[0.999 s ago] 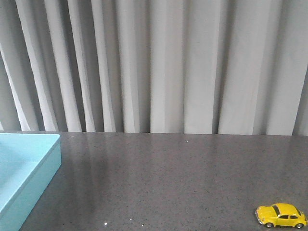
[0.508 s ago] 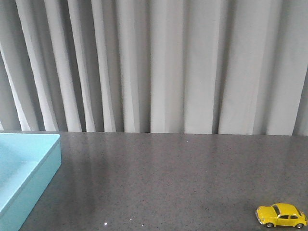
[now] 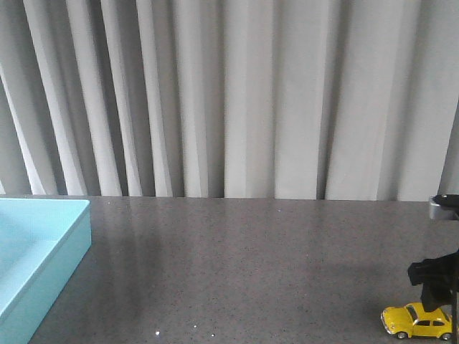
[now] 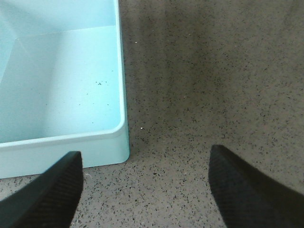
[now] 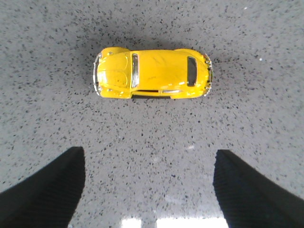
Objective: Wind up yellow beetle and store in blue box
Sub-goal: 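Lower the right gripper onto the yellow beetle and close on it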
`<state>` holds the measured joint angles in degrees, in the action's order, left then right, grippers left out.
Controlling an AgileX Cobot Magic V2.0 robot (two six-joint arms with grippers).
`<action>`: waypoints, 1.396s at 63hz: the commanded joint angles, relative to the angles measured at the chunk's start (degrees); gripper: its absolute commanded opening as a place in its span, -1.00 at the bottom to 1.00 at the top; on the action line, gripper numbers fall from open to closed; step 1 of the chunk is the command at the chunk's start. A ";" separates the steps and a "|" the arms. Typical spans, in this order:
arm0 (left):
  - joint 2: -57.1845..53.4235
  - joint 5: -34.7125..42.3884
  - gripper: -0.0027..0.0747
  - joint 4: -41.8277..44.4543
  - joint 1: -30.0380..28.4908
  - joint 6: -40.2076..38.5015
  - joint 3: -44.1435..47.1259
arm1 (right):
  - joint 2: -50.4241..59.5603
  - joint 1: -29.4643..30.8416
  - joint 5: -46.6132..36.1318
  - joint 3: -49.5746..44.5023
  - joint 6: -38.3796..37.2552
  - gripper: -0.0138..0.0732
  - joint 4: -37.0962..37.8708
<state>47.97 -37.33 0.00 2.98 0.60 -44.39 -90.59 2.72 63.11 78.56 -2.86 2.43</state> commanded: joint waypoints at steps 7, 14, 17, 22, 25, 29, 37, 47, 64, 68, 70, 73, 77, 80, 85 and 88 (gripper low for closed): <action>-0.22 3.63 0.47 -0.36 -0.02 -0.60 -1.90 | -6.37 0.40 4.89 9.48 2.36 0.57 -0.73; -0.22 3.63 0.47 -0.36 -0.02 -0.60 -1.90 | -9.85 0.40 6.22 12.83 2.86 0.57 -0.77; -0.22 3.63 0.47 -0.36 -0.02 -0.60 -1.90 | -11.36 0.40 6.70 13.99 2.86 0.57 -0.94; -0.22 3.63 0.47 -0.36 -0.02 -0.60 -1.90 | -12.95 1.17 7.28 15.49 3.46 0.57 -1.73; -0.22 3.63 0.47 -0.36 -0.02 -0.60 -1.90 | -13.83 2.06 7.40 16.14 3.76 0.57 -3.13; -0.22 3.63 0.47 -0.36 -0.02 -0.60 -1.90 | -14.45 3.32 7.39 16.26 4.98 0.57 -5.14; -0.22 3.63 0.47 -0.36 -0.02 -0.60 -1.90 | -15.26 4.50 7.02 16.26 7.85 0.57 -6.30; -0.22 3.63 0.47 -0.36 -0.02 -0.60 -1.90 | -15.40 4.31 4.81 16.26 9.01 0.57 -5.64; -0.22 3.63 0.47 -0.36 -0.02 -0.60 -1.90 | -15.40 4.31 2.36 16.26 9.32 0.57 -5.92; -0.22 3.63 0.47 -0.36 -0.02 -0.60 -1.90 | -15.52 4.31 1.77 16.26 9.32 0.57 -5.92; -0.22 3.63 0.47 -0.36 -0.02 -0.60 -1.90 | -15.58 4.31 1.51 16.26 9.32 0.57 -6.06; -0.22 3.63 0.47 -0.36 -0.02 -0.60 -1.90 | -16.08 4.31 1.43 16.26 9.32 0.57 -6.20; -0.22 3.63 0.47 -0.36 -0.02 -0.60 -1.90 | -16.67 4.31 1.49 16.26 9.42 0.57 -6.11; -0.22 3.63 0.47 -0.36 -0.02 -0.60 -1.90 | -17.27 4.31 1.53 16.26 9.47 0.57 -6.11; -0.22 3.63 0.47 -0.36 -0.02 -0.60 -1.90 | -18.36 4.31 1.65 16.26 9.47 0.57 -6.05; -0.22 3.63 0.47 -0.36 -0.02 -0.60 -1.90 | -18.82 4.31 1.65 16.26 9.47 0.57 -6.05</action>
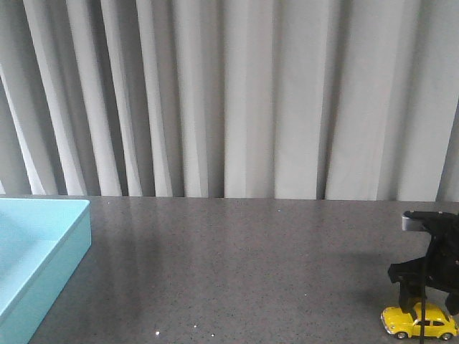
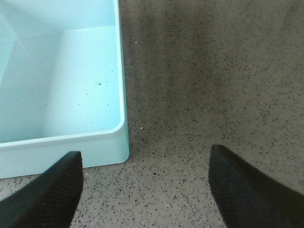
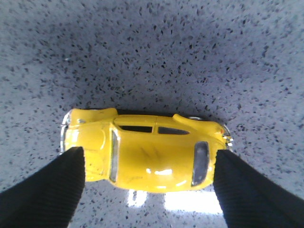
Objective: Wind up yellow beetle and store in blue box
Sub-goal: 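Lower the right gripper onto the yellow beetle and close on it, then slide the beetle along the table toward the blue box with the right gripper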
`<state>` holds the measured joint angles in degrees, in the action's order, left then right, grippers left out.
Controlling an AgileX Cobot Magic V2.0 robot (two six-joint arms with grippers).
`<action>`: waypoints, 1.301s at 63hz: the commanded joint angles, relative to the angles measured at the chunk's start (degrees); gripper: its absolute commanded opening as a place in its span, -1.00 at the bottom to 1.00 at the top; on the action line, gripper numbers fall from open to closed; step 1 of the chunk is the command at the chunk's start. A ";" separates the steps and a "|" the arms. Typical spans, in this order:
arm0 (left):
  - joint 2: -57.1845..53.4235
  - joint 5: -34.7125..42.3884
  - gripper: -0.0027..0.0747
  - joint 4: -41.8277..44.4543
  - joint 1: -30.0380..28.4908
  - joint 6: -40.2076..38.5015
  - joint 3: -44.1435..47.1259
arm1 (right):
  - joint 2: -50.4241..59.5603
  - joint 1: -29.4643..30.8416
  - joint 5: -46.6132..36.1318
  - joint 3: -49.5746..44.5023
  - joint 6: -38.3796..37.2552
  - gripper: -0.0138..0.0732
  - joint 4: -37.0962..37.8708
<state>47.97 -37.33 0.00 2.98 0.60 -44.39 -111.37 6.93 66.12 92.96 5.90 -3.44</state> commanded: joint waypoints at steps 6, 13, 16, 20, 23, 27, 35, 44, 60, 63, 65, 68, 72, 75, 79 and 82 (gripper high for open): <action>-0.22 3.63 0.47 -0.36 -0.02 -0.60 -1.90 | 1.14 0.11 -1.41 1.85 0.71 0.57 0.03; -0.22 3.63 0.47 -0.36 -0.02 -0.60 -1.90 | 0.43 0.11 -1.30 1.85 0.71 0.57 0.16; -0.22 3.63 0.47 -0.36 -0.02 -0.60 -1.90 | 0.31 0.11 -1.23 1.85 0.71 0.57 0.23; -0.22 3.63 0.47 -0.36 -0.02 -0.60 -1.90 | 0.31 0.11 -1.11 1.85 0.71 0.57 0.23; -0.22 3.63 0.47 -0.36 -0.02 -0.60 -1.90 | 0.31 0.11 -1.11 1.85 0.71 0.57 0.34; -0.22 3.63 0.47 -0.36 -0.02 -0.60 -1.90 | 0.31 0.11 -0.93 1.85 0.71 0.57 0.84; -0.22 3.63 0.47 -0.36 -0.02 -0.60 -1.90 | 0.31 0.18 -0.16 1.85 0.49 0.57 3.44; -0.22 3.63 0.47 -0.36 -0.02 -0.60 -1.90 | 0.00 2.31 0.52 1.85 1.15 0.57 3.97; -0.22 3.63 0.47 -0.36 -0.02 -0.60 -1.90 | -2.35 10.07 0.46 1.85 6.63 0.57 3.00; -0.22 3.63 0.47 -0.36 -0.02 -0.60 -1.90 | -2.67 11.86 0.16 1.85 7.28 0.57 3.00; -0.22 3.63 0.47 -0.36 -0.02 -0.60 -1.90 | -2.82 12.89 -0.02 1.85 7.84 0.57 3.00; -0.22 3.63 0.47 -0.36 -0.02 -0.60 -1.90 | -2.82 14.36 -0.68 1.85 8.64 0.57 3.00; -0.22 3.63 0.47 -0.36 -0.02 -0.60 -1.90 | -2.82 16.28 -1.47 1.85 9.19 0.57 3.00; -0.22 3.63 0.47 -0.36 -0.02 -0.60 -1.90 | -2.82 17.74 -1.97 1.85 10.08 0.57 2.91; -0.22 3.63 0.47 -0.36 -0.02 -0.60 -1.90 | -2.82 19.26 -2.59 1.85 11.12 0.57 2.49; -0.22 3.63 0.47 -0.36 -0.02 -0.60 -1.90 | -2.82 20.07 -3.01 1.85 11.90 0.57 2.07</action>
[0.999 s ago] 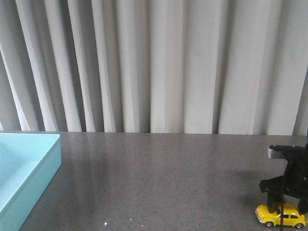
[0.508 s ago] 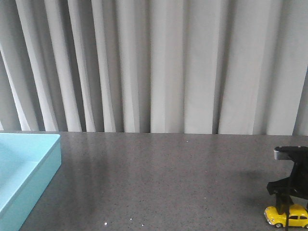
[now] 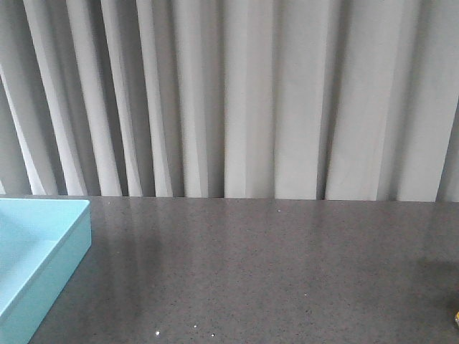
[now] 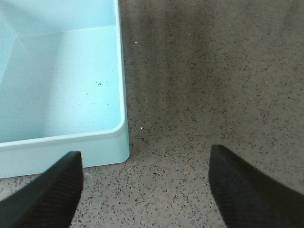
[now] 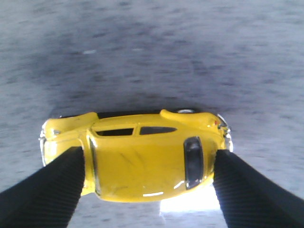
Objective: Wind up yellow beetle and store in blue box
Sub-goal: 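Slide the beetle along the table toward the blue box with the right gripper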
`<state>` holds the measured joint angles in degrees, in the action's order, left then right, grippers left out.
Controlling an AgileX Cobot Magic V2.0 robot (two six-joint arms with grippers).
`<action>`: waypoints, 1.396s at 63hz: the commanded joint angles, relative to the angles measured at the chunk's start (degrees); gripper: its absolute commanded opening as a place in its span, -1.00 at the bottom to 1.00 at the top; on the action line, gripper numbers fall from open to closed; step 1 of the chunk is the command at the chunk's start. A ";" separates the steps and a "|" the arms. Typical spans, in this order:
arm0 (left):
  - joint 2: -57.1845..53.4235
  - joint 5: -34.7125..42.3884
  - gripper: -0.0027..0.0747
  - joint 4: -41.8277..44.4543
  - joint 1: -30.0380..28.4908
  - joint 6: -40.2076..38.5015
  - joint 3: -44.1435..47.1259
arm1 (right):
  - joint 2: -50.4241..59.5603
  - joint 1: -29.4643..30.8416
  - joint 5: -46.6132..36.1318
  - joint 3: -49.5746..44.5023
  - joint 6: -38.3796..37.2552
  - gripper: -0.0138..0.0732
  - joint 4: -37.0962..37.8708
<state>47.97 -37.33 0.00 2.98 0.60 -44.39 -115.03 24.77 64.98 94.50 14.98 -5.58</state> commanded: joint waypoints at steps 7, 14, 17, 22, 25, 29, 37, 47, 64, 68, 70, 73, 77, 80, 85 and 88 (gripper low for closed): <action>-0.22 3.63 0.47 -0.36 -0.02 -0.60 -1.90 | 0.85 2.98 -2.60 0.31 4.09 0.57 3.58; -0.22 3.63 0.47 -0.36 -0.02 -0.60 -1.90 | 0.85 2.91 -3.69 0.31 4.33 0.57 3.58; -0.22 3.63 0.47 -0.36 -0.02 -0.60 -1.90 | 0.85 2.87 -3.85 0.31 4.33 0.57 3.02; -0.22 3.63 0.47 -0.36 -0.02 -0.60 -1.90 | 1.10 2.87 -3.85 0.64 4.33 0.57 1.17; -0.22 3.63 0.47 -0.36 -0.02 -0.60 -1.90 | 1.75 2.85 -3.64 1.03 4.33 0.57 -0.37; -0.22 3.63 0.47 -0.36 -0.02 -0.60 -1.90 | 3.25 2.73 -3.37 1.33 4.72 0.57 -2.77; -0.22 3.63 0.47 -0.36 -0.02 -0.60 -1.90 | 9.07 2.73 -2.11 1.28 5.38 0.57 -8.17; -0.22 3.63 0.47 -0.36 -0.02 -0.60 -1.90 | 17.20 1.01 -0.57 0.93 6.58 0.57 -11.49; -0.22 3.63 0.47 -0.36 -0.02 -0.60 -1.90 | 34.54 -12.54 -4.05 -10.52 1.42 0.50 -3.93; -0.22 3.63 0.47 -0.36 -0.02 -0.60 -1.90 | 38.71 -16.24 -4.97 -14.73 -3.52 0.47 1.54; -0.22 3.63 0.47 -0.36 -0.02 -0.60 -1.90 | 41.14 -18.36 -5.41 -17.03 -5.06 0.45 3.53; -0.22 3.63 0.47 -0.36 -0.02 -0.60 -1.90 | 44.12 -20.84 -5.75 -19.62 -7.55 0.43 6.39; -0.22 3.63 0.47 -0.36 -0.02 -0.60 -1.90 | 48.43 -24.39 -5.75 -22.98 -11.71 0.40 10.31; -0.22 3.63 0.47 -0.36 -0.02 -0.60 -1.90 | 51.56 -26.78 -5.75 -25.31 -13.93 0.39 12.05; -0.22 3.63 0.47 -0.36 -0.02 -0.60 -1.90 | 55.62 -29.23 -5.77 -28.37 -16.87 0.37 14.21; -0.22 3.63 0.47 -0.36 -0.02 -0.60 -1.90 | 58.49 -30.29 -5.72 -30.66 -18.25 0.37 14.63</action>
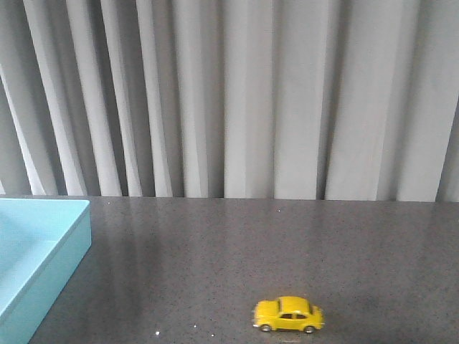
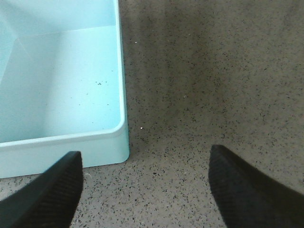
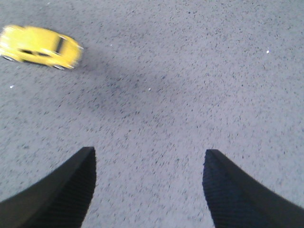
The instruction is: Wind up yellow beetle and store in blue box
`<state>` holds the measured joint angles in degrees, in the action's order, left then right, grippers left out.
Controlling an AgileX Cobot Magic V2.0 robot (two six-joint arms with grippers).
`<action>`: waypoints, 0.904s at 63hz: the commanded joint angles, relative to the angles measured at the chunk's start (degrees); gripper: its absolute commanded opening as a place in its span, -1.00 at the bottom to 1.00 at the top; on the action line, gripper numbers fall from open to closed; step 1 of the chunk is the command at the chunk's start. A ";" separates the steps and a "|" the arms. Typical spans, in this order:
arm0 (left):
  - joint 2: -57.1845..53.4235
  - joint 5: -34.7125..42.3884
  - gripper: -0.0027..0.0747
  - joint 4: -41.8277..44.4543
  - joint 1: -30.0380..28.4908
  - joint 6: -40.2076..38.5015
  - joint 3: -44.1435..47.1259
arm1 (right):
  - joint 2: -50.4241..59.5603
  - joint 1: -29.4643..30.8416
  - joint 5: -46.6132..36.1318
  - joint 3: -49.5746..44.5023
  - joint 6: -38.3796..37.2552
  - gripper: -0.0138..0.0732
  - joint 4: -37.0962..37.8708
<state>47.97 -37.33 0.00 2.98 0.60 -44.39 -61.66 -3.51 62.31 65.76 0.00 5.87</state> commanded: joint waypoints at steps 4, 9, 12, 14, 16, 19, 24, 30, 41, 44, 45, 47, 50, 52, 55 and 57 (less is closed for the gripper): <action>-0.22 3.63 0.47 -0.36 -0.02 -0.60 -1.90 | 8.05 -2.23 -2.93 -4.35 -4.73 0.37 2.96; -0.22 3.63 0.47 -0.36 -0.02 -0.60 -1.90 | 12.49 -2.23 -3.07 -8.41 -5.75 0.37 2.50; -0.22 3.63 0.47 -0.36 -0.02 -0.60 -1.90 | 14.86 -2.23 -3.48 -10.43 -5.90 0.37 2.60; -0.22 3.63 0.47 -0.36 -0.02 -0.60 -1.90 | 16.43 -2.23 -3.90 -11.66 -5.90 0.37 2.88; -0.22 3.63 0.47 -0.36 -0.02 -0.60 -1.90 | 18.28 -2.23 -4.48 -13.09 -5.90 0.37 3.14; -0.22 3.63 0.47 -0.36 -0.02 -0.60 -1.90 | 20.37 -2.23 -5.52 -14.66 -5.82 0.37 3.44; -0.22 3.63 0.47 -0.36 -0.02 -0.60 -1.90 | 23.75 -2.23 -6.25 -16.98 -5.82 0.37 3.83; -0.22 3.63 0.47 -0.36 -0.02 -0.60 -1.90 | 26.28 -2.23 -6.17 -18.60 -5.82 0.37 3.83; -0.22 3.63 0.47 -0.36 -0.02 -0.60 -1.90 | 28.42 -2.23 -6.12 -20.23 -5.88 0.37 3.83; -0.22 3.63 0.47 -0.36 -0.02 -0.60 -1.90 | 28.41 -2.23 -6.05 -20.23 -5.88 0.37 3.78; -0.22 3.63 0.47 -0.36 -0.02 -0.60 -1.90 | 28.41 -2.23 -6.05 -20.23 -5.88 0.37 3.78; -0.22 3.63 0.47 -0.36 -0.02 -0.60 -1.90 | 28.41 -2.23 -6.05 -20.23 -5.88 0.37 3.66; -0.22 3.63 0.47 -0.36 -0.02 -0.60 -1.90 | 28.41 -2.23 -6.05 -20.23 -5.88 0.37 3.66; -0.22 3.63 0.47 -0.36 -0.02 -0.60 -1.90 | 28.41 -2.23 -5.99 -20.23 -5.88 0.37 3.68; -0.22 3.63 0.47 -0.36 -0.02 -0.60 -1.90 | 28.41 -2.23 -5.86 -20.23 -5.88 0.37 3.65; -0.22 3.61 0.47 -0.41 -0.02 -0.60 -1.90 | 28.41 -2.23 -5.86 -20.23 -5.88 0.37 3.65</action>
<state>47.97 -37.33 0.00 2.98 0.60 -44.39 -33.12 -5.71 59.78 44.22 -5.87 8.60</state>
